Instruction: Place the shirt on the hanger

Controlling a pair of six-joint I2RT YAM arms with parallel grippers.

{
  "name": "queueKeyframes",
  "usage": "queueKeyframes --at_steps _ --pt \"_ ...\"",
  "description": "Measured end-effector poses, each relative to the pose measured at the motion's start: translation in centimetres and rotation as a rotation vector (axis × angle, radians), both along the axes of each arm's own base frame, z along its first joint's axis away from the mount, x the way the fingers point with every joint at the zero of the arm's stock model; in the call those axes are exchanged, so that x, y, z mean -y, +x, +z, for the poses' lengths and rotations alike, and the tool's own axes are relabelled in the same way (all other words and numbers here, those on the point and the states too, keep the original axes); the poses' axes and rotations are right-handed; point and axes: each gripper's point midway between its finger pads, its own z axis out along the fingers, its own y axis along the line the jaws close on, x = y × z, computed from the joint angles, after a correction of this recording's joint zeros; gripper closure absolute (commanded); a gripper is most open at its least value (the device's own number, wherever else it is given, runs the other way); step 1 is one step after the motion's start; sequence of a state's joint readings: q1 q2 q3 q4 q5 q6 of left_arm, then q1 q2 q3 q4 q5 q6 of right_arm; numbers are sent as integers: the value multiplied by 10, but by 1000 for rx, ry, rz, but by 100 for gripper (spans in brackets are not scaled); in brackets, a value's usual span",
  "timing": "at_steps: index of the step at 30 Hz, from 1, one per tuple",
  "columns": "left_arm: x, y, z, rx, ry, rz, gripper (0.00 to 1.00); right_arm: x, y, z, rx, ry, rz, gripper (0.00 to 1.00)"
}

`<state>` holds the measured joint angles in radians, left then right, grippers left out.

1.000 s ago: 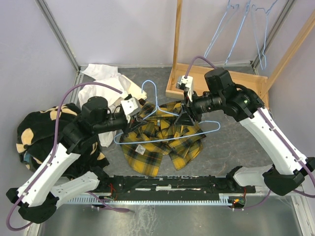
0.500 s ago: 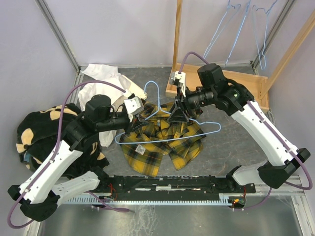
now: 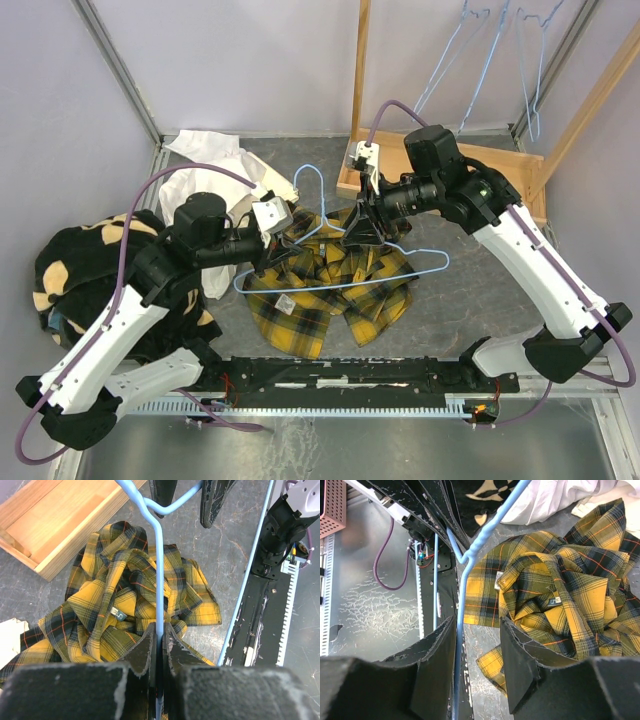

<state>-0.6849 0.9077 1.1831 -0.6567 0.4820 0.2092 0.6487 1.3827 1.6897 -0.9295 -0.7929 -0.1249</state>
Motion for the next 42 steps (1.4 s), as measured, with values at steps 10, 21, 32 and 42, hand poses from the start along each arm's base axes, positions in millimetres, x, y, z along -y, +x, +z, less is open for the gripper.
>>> queueKeyframes --at_steps 10,21,32,42 --pt "-2 2 1 6 1 18 82 0 -4 0 -22 2 5 100" --pt "-14 15 -5 -40 -40 184 23 18 -8 -14 -28 -30 -113 100" --pt "-23 34 -9 -90 -95 359 16 52 2 -27 32 -47 -373 100" --pt "-48 60 -18 -115 -115 615 16 84 13 -29 96 -29 -594 100"
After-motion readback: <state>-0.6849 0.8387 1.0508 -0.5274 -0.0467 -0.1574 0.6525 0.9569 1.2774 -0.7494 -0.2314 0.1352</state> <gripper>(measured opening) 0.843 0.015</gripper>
